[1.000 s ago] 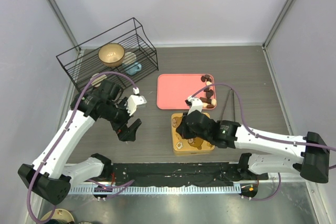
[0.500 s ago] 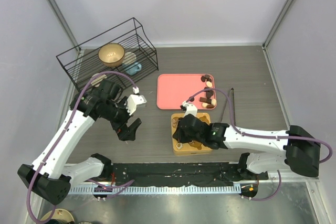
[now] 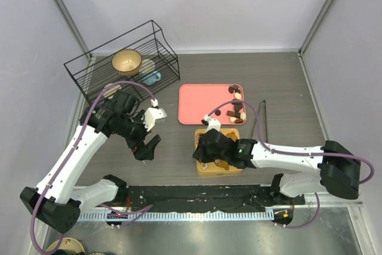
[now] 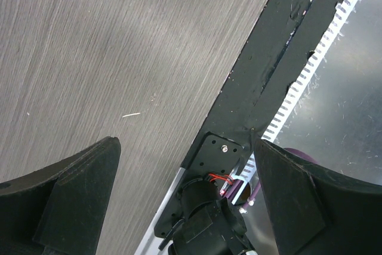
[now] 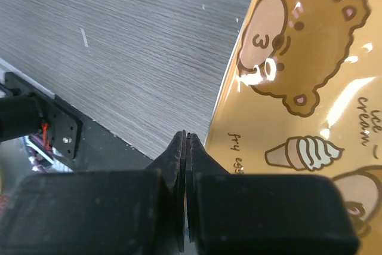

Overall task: Pack the chocolate
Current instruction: Adjust the packing box at the center of the board.

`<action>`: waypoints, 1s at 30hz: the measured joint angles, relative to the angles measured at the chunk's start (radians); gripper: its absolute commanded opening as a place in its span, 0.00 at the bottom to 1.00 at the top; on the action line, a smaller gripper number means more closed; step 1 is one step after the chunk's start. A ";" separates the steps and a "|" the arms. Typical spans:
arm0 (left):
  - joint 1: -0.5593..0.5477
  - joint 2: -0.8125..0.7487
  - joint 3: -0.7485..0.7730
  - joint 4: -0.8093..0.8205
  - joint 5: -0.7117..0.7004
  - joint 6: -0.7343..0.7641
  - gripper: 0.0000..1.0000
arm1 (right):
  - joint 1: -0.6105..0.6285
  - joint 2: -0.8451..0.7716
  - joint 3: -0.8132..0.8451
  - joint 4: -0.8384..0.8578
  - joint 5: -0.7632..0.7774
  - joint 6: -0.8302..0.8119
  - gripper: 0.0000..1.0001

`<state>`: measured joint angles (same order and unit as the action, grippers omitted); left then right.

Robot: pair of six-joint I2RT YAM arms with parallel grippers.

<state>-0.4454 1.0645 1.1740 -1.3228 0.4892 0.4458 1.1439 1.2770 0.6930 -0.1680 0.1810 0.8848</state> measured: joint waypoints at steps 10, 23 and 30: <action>0.000 0.000 0.000 -0.004 0.000 0.003 1.00 | -0.030 -0.214 0.088 -0.092 0.045 -0.035 0.01; 0.000 -0.001 0.000 -0.004 0.000 0.002 1.00 | -0.061 -0.083 -0.056 -0.069 -0.048 -0.014 0.01; 0.000 -0.002 0.002 -0.004 -0.001 0.002 1.00 | -0.059 -0.072 -0.042 -0.073 -0.068 -0.023 0.01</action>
<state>-0.4454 1.0622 1.1759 -1.3270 0.4881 0.4477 1.0847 1.2045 0.6510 -0.2413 0.1127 0.8616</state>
